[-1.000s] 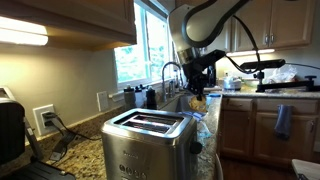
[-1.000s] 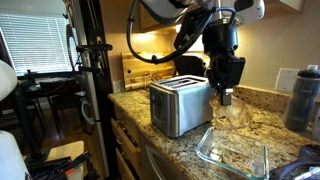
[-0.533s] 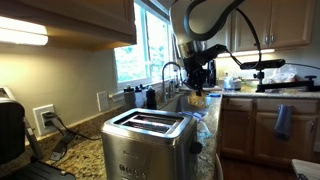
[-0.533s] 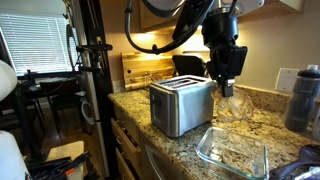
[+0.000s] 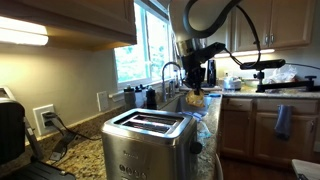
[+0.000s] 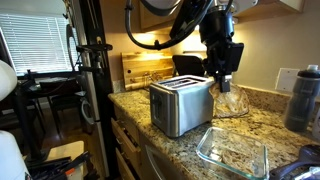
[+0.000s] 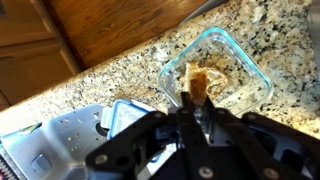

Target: Put the slice of bread in the toaster

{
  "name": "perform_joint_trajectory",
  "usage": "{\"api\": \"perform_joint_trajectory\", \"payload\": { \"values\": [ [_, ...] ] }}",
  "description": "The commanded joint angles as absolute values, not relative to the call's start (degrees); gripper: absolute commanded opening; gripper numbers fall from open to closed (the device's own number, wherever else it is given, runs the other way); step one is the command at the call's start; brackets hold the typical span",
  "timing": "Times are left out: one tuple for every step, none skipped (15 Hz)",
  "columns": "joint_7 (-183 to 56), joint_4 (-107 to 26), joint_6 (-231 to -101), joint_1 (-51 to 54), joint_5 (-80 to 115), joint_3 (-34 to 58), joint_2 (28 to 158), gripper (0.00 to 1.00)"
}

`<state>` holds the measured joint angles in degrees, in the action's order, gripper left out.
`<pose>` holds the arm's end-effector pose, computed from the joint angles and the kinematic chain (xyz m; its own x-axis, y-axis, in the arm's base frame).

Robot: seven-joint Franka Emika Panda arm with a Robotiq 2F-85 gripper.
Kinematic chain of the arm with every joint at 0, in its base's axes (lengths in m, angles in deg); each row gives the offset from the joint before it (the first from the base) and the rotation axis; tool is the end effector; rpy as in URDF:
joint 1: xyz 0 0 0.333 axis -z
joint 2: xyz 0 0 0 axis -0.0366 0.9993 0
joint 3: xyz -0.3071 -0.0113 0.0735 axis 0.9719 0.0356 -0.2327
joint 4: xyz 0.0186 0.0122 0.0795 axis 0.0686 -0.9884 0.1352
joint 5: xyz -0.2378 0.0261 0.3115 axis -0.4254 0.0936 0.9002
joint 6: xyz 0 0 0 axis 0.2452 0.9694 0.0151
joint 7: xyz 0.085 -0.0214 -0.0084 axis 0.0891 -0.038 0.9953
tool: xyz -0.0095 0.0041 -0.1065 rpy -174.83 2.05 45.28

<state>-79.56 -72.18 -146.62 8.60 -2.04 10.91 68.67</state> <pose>0.4979 -0.1058 0.4586 0.9416 -0.3278 0.0776 -0.3347 -0.8845 0.3249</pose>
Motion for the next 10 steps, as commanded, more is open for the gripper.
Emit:
{"api": "perform_joint_trajectory", "payload": {
  "values": [
    [-78.2, -73.9, -146.4, 7.9, -1.9, 10.3, 65.6, 0.07],
    [-78.2, -73.9, -146.4, 7.8, -1.9, 10.1, 65.5, 0.07],
    [-78.2, -73.9, -146.3, 7.6, -1.9, 9.9, 65.4, 0.07],
    [-78.2, -73.9, -146.2, 7.4, -1.8, 9.6, 65.3, 0.07],
    [-78.2, -73.9, -146.2, 7.4, -1.8, 9.4, 65.2, 0.07],
    [-78.2, -73.9, -146.1, 7.2, -1.7, 9.3, 65.1, 0.07],
    [-78.1, -73.9, -146.1, 7.1, -1.6, 9.2, 65.0, 0.07],
    [-77.9, -73.9, -146.0, 6.9, -1.4, 9.1, 64.8, 0.07],
    [-77.8, -73.8, -145.9, 6.8, -1.3, 9.0, 64.7, 0.07],
    [-77.7, -73.9, -145.9, 6.7, -1.2, 8.8, 64.6, 0.07]
  ]
}}
